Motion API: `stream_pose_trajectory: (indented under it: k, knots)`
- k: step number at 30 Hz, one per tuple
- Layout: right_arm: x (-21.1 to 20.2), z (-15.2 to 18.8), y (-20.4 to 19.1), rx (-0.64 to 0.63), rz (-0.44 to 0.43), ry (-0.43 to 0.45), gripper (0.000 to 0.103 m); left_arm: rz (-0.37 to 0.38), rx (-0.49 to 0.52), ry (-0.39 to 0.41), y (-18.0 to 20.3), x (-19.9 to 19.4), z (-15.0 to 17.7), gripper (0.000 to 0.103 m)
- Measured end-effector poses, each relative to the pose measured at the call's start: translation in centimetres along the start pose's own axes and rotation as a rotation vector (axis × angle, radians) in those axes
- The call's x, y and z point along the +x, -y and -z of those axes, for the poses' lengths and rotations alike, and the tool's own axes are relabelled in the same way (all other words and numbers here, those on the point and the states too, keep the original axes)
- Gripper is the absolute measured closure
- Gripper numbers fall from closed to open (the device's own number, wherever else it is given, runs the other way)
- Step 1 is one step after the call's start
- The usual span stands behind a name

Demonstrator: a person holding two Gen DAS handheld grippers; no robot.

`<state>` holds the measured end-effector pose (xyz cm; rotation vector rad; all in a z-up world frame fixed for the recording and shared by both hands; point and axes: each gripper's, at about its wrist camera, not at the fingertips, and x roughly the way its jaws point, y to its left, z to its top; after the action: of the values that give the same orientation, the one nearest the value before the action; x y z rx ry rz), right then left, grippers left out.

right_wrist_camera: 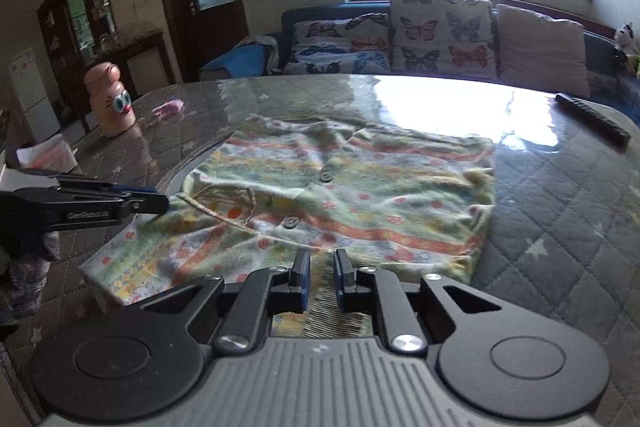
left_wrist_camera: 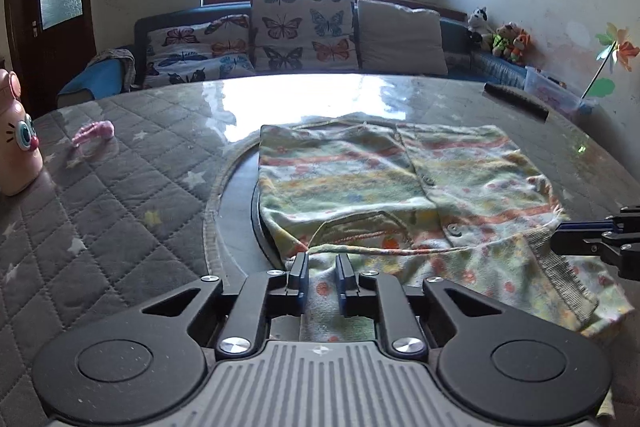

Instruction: Fold clothes

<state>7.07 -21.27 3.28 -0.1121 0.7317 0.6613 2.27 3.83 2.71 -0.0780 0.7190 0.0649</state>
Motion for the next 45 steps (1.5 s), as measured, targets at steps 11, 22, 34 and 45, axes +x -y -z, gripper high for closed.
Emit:
stream_pose_trajectory:
  k: [11,22,34,45]
  knots:
    - [1.1,0.0,0.2,-0.037,-0.005,-0.028,0.089,-0.009,-0.004,0.018,-0.9,-0.5,-0.3,0.088]
    - [0.6,0.8,-0.4,-0.083,-0.030,-0.051,0.083,0.002,0.061,0.004,0.1,-0.3,0.3,0.086]
    - [-2.1,3.8,-1.4,-0.121,-0.042,-0.081,0.077,0.028,0.162,0.004,0.8,-4.4,5.1,0.085]
    - [-3.7,4.6,-0.8,-0.095,-0.049,-0.081,0.077,0.020,0.270,0.030,1.7,-6.8,6.3,0.065]
